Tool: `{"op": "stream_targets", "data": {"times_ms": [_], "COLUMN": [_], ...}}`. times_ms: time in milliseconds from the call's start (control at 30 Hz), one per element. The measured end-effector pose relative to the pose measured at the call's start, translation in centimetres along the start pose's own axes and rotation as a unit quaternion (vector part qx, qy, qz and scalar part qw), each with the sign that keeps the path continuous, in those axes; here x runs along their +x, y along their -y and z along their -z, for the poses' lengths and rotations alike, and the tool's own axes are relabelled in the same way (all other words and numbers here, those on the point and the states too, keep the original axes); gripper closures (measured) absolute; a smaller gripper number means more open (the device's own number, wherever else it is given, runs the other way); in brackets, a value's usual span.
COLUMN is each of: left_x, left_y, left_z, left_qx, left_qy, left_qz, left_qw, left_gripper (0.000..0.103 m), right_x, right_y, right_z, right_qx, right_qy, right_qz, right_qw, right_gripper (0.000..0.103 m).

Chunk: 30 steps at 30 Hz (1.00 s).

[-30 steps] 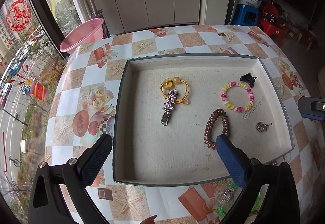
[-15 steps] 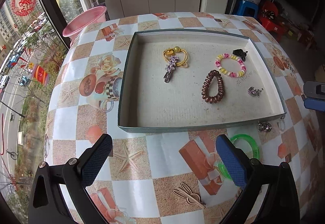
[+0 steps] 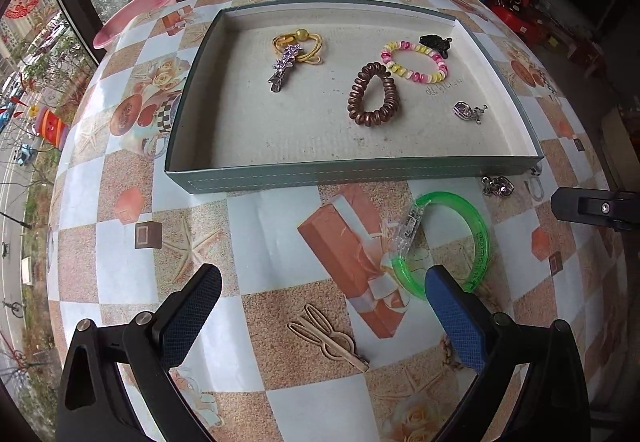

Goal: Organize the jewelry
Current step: 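Move both open tools back toward the remaining jewelry on the table, then grasp the green bangle with the left tool while the right tool grasps the silver heart pendant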

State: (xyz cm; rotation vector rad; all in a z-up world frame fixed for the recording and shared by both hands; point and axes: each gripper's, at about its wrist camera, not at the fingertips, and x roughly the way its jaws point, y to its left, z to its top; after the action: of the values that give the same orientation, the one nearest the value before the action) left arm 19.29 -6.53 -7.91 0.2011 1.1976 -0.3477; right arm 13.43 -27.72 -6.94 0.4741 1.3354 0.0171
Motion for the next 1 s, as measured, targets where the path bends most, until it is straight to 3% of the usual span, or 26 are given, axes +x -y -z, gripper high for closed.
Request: {"op": "stream_targets", "data": {"times_ms": [333,667,867,1000], "left_x": [2.4,3.5,3.4,3.1], "left_y": [1.6,1.9,2.8,3.4], "left_z": [-0.7,-0.9,-1.0,-1.0], "left_qx": [0.011,0.007,0.016,0.025], "left_qy": [-0.015,-0.017,-0.009,-0.002], "left_qz": [0.004,-0.014,-0.013,-0.012], "left_qw": [0.9998,0.9997,0.9997,0.9996], "left_gripper": [0.000,0.001,0.008,0.019], "right_x": [1.4,3.8,4.6,5.2], "right_y": [0.0,-1.9,-3.7,-5.1], "right_z": [-0.3,-1.5,-2.5,-2.9], "right_qx": [-0.005,-0.023,-0.045,-0.065], "right_qy": [-0.003,-0.012,-0.003,0.000], "right_qz": [0.024,0.026,0.042,0.067], "right_qw": [1.000,0.999,0.998,0.996], "right_gripper": [0.000,0.017,0.031,0.040]}}
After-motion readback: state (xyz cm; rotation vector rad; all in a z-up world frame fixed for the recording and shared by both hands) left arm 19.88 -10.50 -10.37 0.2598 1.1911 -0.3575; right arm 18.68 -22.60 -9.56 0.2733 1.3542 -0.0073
